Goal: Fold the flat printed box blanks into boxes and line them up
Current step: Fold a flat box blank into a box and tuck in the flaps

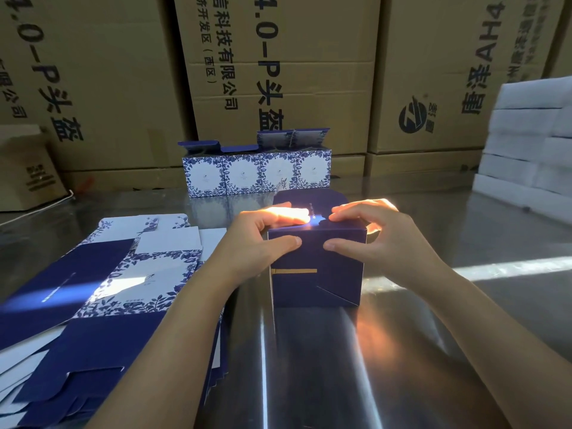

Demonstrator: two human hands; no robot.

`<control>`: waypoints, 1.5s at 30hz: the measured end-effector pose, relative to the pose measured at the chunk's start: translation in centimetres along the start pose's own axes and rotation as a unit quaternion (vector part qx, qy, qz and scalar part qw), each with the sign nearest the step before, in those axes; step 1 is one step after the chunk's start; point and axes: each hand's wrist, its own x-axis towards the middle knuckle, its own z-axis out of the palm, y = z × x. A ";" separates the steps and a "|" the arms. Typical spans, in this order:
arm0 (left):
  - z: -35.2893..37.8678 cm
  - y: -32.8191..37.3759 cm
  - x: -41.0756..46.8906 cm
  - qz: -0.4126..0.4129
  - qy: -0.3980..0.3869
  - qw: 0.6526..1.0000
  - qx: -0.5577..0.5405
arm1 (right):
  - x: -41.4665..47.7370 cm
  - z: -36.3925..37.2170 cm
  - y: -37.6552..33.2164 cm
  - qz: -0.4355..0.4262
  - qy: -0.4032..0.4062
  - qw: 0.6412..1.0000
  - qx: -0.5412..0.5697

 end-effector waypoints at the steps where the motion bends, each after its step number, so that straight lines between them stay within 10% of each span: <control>1: 0.1 0.1 0.0 0.000 0.002 1.000 -0.001 | 0.0 0.0 -0.1 -0.006 0.004 1.000 -0.011; 14: 1.5 1.0 -0.3 0.033 -0.006 0.999 -0.030 | -0.2 -0.1 -1.6 -0.136 0.023 0.974 -0.181; 45: 1.4 1.6 -0.5 0.056 0.073 0.994 0.052 | -0.5 0.0 -2.0 -0.159 0.068 0.978 -0.114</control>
